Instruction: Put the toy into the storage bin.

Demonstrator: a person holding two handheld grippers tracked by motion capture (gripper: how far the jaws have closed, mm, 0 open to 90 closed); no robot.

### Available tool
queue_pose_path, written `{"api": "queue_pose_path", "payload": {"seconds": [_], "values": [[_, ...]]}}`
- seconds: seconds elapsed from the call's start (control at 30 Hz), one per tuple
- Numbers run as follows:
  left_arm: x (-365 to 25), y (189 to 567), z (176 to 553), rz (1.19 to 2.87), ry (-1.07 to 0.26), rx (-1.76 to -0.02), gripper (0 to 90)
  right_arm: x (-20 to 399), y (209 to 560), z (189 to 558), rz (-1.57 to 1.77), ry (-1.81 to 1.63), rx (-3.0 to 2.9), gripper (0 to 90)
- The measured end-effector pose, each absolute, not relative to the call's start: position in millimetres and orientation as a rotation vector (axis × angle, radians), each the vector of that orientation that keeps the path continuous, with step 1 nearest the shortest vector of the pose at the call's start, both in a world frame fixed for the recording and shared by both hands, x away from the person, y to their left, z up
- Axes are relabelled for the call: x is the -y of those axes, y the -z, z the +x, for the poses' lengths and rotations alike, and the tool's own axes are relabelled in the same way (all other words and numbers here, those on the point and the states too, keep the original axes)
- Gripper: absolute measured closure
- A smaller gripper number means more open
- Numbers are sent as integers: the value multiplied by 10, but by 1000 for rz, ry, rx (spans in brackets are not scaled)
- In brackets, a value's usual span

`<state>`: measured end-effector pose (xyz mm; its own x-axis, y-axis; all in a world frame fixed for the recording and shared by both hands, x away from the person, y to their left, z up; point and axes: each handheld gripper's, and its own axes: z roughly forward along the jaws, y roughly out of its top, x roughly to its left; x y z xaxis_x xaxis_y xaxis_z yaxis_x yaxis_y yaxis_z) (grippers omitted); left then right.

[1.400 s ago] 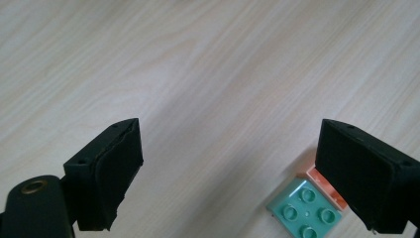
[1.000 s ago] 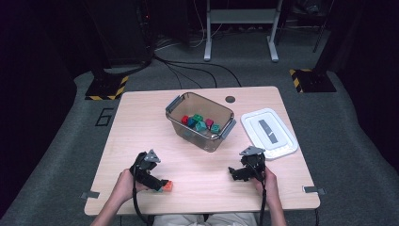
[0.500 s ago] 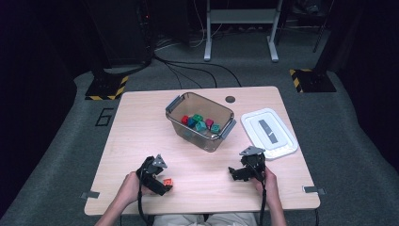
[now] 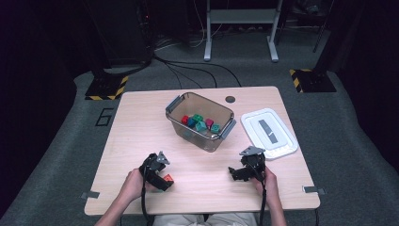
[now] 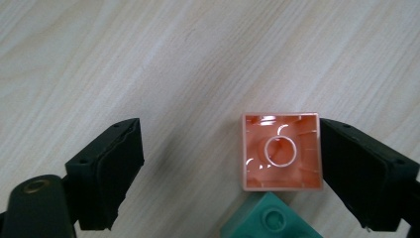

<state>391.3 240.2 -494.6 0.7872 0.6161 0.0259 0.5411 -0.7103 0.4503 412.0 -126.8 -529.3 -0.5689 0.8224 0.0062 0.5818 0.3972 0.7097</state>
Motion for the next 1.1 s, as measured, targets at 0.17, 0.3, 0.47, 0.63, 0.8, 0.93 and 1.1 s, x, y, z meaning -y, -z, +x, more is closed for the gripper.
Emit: {"api": "queue_pose_path", "payload": {"seconds": [0.17,0.3,0.47,0.63,0.8,0.93,1.1], "values": [[-2386,4921,3876,2562,-249,-818,406,1268,5293,4121,1216,-968,-2314,0],[-2362,4919,3868,2576,-249,-795,563,1270,5293,4123,1212,-968,-2315,0],[-2380,4919,3896,2548,-222,-805,586,1270,5293,4123,1212,-968,-2315,0],[-2390,4851,3942,2518,-235,-820,587,1268,5293,4121,1216,-968,-2314,0],[-2401,4734,4001,2493,-251,-818,587,1270,5293,4123,1212,-968,-2315,0],[-2402,4639,4062,2474,-256,-816,588,1268,5293,4121,1216,-968,-2314,0],[-2401,4516,4129,2468,-278,-809,588,1267,5292,4120,1219,-968,-2314,0]]}}
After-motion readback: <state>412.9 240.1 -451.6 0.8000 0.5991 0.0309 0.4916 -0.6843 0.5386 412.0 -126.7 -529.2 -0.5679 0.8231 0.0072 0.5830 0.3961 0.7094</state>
